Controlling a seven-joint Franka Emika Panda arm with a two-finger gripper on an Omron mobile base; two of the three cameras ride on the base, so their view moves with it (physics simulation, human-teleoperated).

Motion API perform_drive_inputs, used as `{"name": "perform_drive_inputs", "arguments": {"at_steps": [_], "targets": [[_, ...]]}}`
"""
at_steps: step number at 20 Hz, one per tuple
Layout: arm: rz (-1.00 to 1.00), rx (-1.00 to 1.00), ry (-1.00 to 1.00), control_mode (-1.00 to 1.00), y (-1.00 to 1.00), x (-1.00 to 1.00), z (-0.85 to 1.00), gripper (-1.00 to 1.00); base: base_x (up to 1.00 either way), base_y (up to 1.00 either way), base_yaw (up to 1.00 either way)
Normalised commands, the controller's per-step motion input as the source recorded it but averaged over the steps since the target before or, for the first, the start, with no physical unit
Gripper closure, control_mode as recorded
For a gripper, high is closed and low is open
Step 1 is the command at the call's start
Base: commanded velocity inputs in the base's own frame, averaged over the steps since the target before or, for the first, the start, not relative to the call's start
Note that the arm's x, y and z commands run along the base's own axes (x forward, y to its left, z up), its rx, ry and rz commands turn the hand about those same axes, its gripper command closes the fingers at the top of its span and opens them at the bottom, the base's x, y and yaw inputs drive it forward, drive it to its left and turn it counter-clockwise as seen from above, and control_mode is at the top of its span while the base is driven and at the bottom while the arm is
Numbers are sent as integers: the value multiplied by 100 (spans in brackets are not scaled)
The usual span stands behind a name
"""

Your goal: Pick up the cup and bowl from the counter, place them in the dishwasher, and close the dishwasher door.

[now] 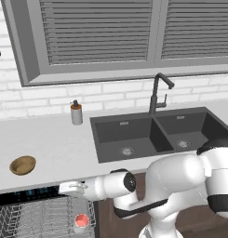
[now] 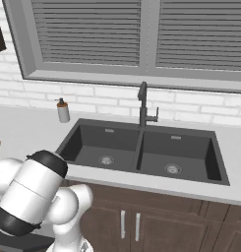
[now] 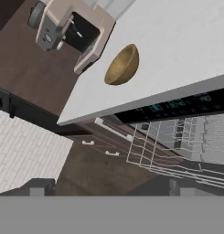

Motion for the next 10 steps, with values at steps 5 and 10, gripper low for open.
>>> {"name": "perform_drive_inputs", "arguments": {"at_steps": [5,10], "targets": [[0,14,25,-100,0,13,100,-100,0,0,0],[0,3,24,-100,0,38,100,-100,0,0,0]]}}
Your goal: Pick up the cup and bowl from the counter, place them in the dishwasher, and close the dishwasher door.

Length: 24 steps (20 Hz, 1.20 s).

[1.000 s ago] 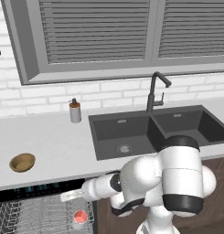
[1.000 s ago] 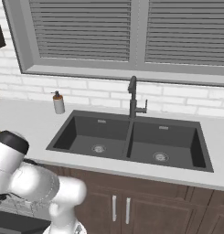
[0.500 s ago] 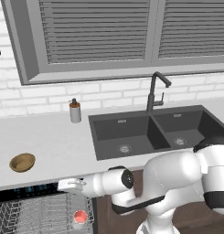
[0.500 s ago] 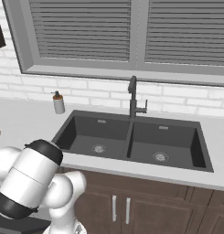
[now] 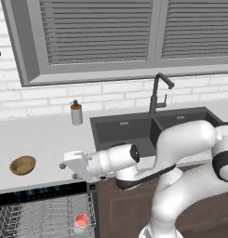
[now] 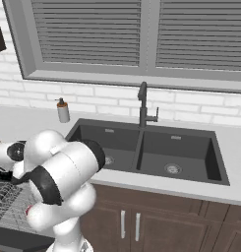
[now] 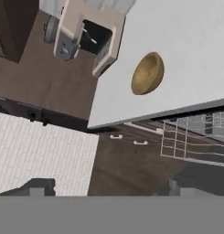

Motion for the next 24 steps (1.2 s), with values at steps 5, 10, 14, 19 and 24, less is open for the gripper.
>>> {"name": "perform_drive_inputs", "arguments": {"at_steps": [5,10,14,19,24], "targets": [[0,-3,20,-100,-8,41,100,-100,0,0,0],[0,-16,2,-100,-1,47,100,-100,0,0,0],[4,-11,-9,-100,0,41,100,-100,0,0,0],[3,3,-9,-100,3,23,100,-100,0,0,0],[0,30,5,-100,15,4,100,-100,0,0,0]]}}
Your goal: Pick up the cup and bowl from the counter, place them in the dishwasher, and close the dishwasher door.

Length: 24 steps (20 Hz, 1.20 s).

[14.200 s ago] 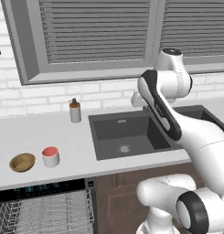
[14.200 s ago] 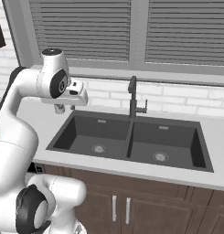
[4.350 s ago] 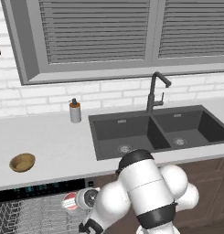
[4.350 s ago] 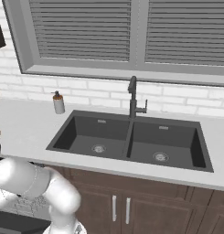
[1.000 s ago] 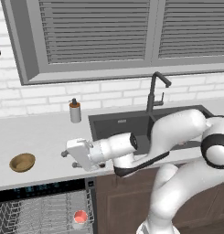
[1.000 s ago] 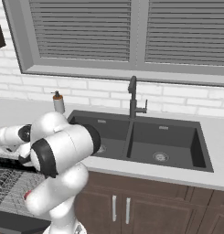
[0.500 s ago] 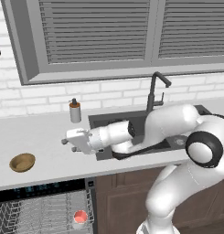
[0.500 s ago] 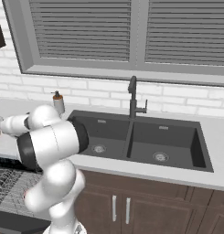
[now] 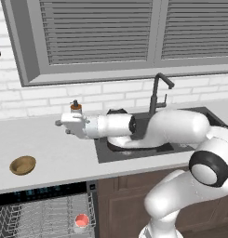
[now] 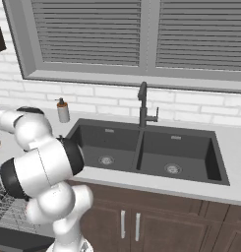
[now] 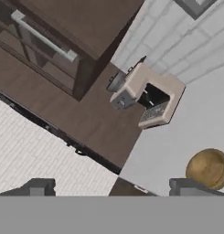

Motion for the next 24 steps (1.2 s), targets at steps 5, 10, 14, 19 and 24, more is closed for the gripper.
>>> {"name": "perform_drive_inputs", "arguments": {"at_steps": [5,10,14,19,24], "targets": [[-1,54,39,-100,19,0,100,-100,0,0,0],[-12,65,63,-100,5,0,93,-100,0,0,0],[-25,62,95,-100,0,0,39,-100,0,0,0],[-28,41,100,-100,0,0,4,-100,0,0,0],[-20,27,100,-100,-3,0,0,-100,0,0,0]]}}
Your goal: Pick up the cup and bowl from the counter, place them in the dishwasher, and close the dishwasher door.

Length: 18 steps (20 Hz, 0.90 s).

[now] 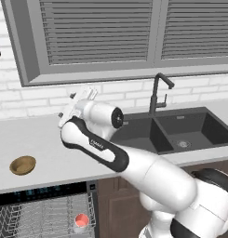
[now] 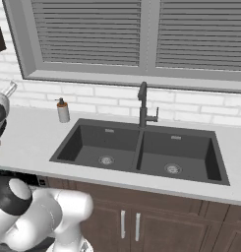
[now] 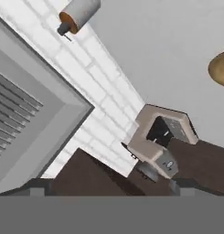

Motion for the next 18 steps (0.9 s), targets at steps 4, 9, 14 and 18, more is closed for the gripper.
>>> {"name": "perform_drive_inputs", "arguments": {"at_steps": [4,9,14,18], "targets": [[-14,29,100,-100,2,0,0,-100,0,0,0],[-1,26,95,-100,56,0,0,-100,0,0,0],[-3,22,90,-100,79,3,0,-100,0,0,0],[-1,-1,72,-100,76,1,-4,-100,0,0,0]]}}
